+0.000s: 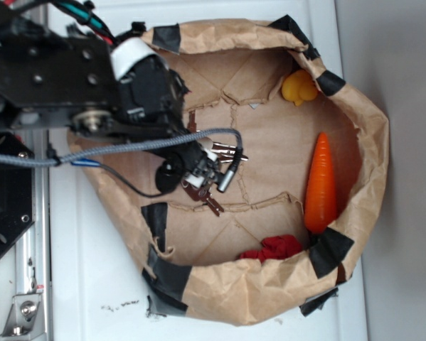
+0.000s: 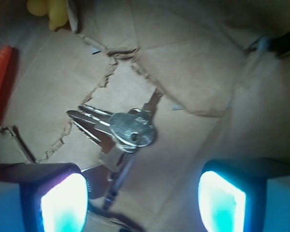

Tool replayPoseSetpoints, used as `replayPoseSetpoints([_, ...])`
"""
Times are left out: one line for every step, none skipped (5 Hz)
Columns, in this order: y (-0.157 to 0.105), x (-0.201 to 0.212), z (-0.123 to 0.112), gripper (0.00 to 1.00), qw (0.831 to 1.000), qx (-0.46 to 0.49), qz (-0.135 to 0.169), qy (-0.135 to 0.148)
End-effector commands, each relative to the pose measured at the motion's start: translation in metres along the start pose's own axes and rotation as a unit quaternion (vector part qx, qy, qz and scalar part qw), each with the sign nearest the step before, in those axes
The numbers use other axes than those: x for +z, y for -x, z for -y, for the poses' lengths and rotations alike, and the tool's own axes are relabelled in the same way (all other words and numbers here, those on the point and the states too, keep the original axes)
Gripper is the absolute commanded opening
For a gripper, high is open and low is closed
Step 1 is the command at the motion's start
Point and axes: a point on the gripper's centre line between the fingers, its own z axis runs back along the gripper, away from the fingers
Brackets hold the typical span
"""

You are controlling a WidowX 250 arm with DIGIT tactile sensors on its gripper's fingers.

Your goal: Grab the silver keys.

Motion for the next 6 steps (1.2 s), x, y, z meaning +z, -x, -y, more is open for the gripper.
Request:
replayPoseSetpoints([-0.006, -0.005, 0.003, 1.00, 1.000, 0.007, 0.014, 0.006])
replayPoseSetpoints([-0.009, -0.010, 0.009, 1.00, 1.000, 0.014, 0.015, 0.000])
replayPoseSetpoints([-0.013, -0.012, 0.013, 1.00, 1.000, 0.021, 0.016, -0.003])
replayPoseSetpoints([-0.014, -0.015, 0.013, 1.00, 1.000, 0.022, 0.018, -0.007])
replayPoseSetpoints([-0.014, -0.018, 0.013, 1.00, 1.000, 0.017, 0.014, -0.015])
replayPoseSetpoints([-0.007, -0.027, 0.011, 1.00, 1.000, 0.009, 0.010, -0.023])
